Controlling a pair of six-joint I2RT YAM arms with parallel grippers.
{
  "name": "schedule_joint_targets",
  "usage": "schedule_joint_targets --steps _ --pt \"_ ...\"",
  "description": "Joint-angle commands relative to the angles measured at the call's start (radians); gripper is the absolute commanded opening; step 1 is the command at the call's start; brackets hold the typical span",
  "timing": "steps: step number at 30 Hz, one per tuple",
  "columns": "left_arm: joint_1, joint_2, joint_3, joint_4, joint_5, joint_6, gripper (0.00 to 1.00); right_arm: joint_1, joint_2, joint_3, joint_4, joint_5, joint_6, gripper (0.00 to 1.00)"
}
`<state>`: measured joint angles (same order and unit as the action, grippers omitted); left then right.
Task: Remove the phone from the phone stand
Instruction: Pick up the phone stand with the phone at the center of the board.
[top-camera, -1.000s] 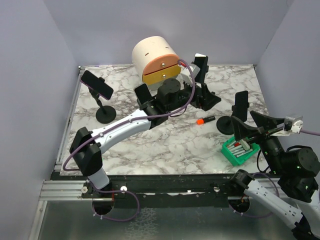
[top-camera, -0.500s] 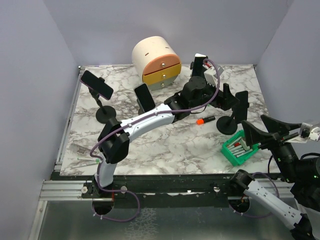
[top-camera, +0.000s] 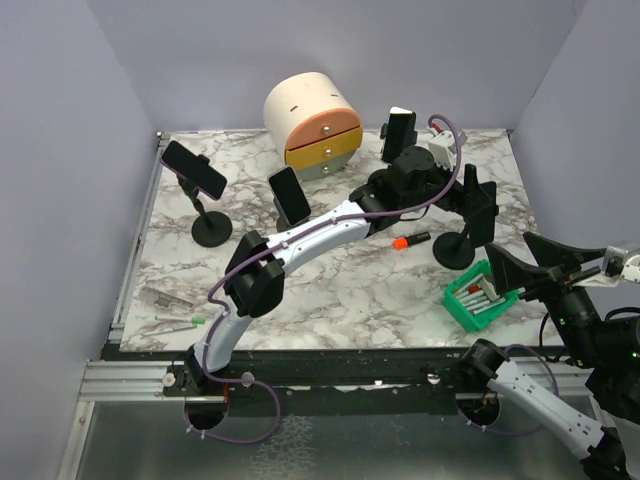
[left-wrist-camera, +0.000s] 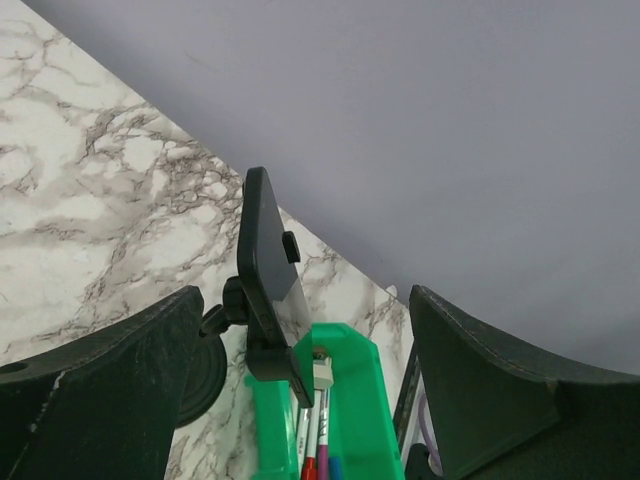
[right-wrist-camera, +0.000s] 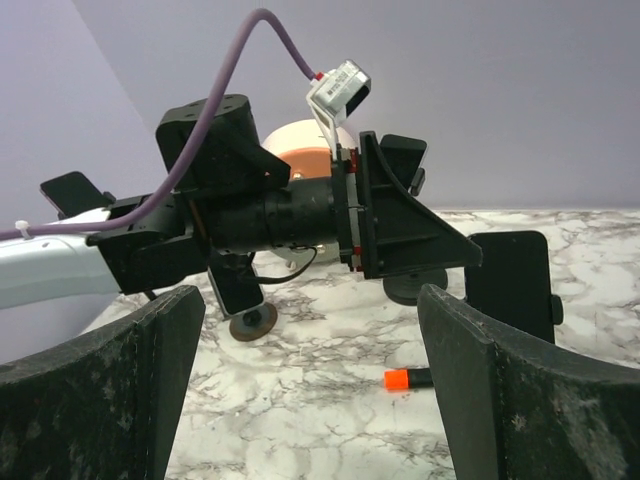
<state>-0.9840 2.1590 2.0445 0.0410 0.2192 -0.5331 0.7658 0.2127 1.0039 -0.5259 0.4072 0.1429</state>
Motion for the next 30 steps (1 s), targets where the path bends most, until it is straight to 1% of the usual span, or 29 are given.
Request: schedule_joint_targets --steps 1,7,13,18,30 --pt "-0.005 0.048 0.084 -0.085 -0.020 0.009 0.85 0.000 0.005 0.024 -0.040 0.019 0.015 0.93" --pt "-0.004 0.087 0.128 -0.115 -0.022 -0.029 0.84 0.000 0.010 0.023 -0.043 0.029 0.020 0.93" --pt "0.002 0.113 0.158 -0.110 0.008 -0.091 0.80 0.000 0.009 0.019 -0.044 0.037 0.031 0.93" --pt "0.011 0.140 0.185 -0.106 0.023 -0.134 0.75 0.000 0.010 0.019 -0.043 0.036 0.040 0.92" --pt "0.016 0.176 0.215 -0.092 0.040 -0.165 0.60 0.000 0.000 0.018 -0.049 0.051 0.055 0.92"
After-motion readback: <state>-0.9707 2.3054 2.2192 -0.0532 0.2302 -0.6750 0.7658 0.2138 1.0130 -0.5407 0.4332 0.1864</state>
